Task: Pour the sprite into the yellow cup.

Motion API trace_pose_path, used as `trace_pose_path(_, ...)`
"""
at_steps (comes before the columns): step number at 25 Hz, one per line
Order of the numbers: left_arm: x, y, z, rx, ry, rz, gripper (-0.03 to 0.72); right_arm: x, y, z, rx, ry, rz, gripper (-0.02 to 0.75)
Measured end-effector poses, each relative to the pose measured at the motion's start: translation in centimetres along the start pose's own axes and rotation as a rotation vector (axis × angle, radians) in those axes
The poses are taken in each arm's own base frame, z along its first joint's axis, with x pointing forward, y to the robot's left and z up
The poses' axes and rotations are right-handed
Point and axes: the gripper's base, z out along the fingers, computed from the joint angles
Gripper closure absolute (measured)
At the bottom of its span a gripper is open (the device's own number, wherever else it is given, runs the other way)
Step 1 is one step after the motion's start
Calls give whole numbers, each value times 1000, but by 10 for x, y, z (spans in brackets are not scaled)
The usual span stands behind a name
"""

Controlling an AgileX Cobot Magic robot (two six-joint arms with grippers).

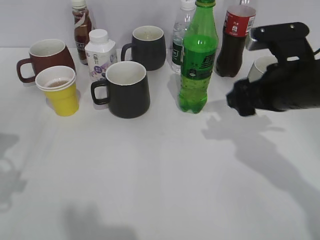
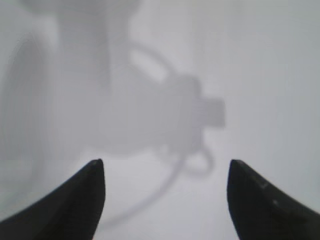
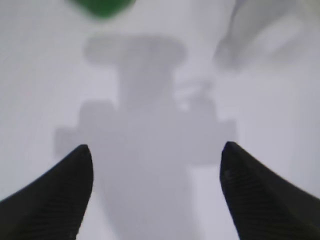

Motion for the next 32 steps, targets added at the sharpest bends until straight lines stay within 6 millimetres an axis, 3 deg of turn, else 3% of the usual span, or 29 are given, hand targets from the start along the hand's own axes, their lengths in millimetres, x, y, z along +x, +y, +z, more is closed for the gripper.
trace_pose_path(4,23,3,-21,-31,102,71,109,7,8,-20,53,104,-106,146)
trace_pose_path(8,44,8,-48,41,47,147,110,18,16,-46,18,241,-161,146)
trace_pose_path(12,72,22,-82,143,-170,197,110,29,17,-79,-39,376,-189,146)
trace_pose_path(17,111,45,-112,192,-484,250,111,50,8,-121,-58,416,-211,146)
trace_pose_path(20,130,56,-116,200,-632,262,111,67,0,-148,-62,379,-211,146)
trace_pose_path(24,145,60,-103,201,-689,291,116,90,-9,-181,-72,273,-200,146)
trace_pose_path(32,142,57,-96,214,-751,304,141,123,-23,-228,-99,-4,-171,146)
